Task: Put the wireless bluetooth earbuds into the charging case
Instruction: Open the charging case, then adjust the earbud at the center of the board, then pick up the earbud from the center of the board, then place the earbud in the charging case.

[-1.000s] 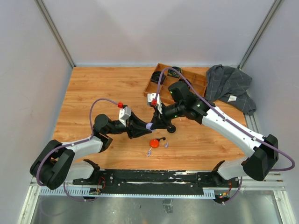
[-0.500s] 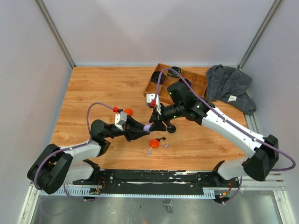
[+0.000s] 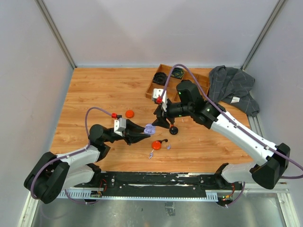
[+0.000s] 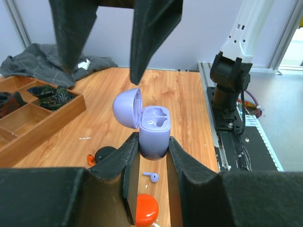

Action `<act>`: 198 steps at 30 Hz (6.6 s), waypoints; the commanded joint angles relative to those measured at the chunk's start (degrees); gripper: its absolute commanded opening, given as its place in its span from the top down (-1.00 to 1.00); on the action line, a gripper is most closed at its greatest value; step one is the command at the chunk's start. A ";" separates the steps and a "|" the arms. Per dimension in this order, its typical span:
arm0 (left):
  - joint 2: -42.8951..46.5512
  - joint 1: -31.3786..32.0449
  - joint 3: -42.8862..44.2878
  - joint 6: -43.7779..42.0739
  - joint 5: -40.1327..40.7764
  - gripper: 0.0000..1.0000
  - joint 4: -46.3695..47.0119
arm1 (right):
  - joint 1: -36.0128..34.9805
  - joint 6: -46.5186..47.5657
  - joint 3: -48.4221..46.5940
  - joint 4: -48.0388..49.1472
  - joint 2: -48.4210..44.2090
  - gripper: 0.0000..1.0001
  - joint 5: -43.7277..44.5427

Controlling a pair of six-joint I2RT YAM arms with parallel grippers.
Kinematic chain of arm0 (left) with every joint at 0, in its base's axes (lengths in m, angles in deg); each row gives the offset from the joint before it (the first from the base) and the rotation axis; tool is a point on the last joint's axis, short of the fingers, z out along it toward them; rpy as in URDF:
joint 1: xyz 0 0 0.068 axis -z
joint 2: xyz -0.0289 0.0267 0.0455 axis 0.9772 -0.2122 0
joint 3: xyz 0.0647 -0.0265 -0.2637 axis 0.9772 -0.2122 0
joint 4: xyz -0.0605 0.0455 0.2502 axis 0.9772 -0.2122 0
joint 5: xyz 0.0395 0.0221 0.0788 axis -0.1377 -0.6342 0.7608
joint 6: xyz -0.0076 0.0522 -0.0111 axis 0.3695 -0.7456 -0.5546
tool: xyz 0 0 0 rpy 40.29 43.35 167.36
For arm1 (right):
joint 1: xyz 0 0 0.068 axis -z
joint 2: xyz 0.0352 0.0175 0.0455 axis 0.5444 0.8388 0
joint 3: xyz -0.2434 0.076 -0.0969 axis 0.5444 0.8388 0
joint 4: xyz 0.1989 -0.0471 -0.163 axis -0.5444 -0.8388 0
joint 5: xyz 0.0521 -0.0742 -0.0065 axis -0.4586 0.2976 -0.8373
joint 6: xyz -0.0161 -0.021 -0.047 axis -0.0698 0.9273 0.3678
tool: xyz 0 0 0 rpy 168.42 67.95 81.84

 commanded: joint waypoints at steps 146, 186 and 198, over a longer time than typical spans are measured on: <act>11.24 0.19 -11.86 -1.83 34.81 0.99 -7.08 | -12.03 -24.59 8.52 -17.66 25.29 0.20 37.43; 11.54 0.19 -13.68 -5.02 26.49 0.99 5.27 | -11.59 -24.07 10.35 -7.98 2.77 0.69 34.21; 5.45 0.19 -12.86 -4.22 17.17 0.99 19.87 | -11.68 -21.67 11.79 8.77 -10.50 0.72 25.39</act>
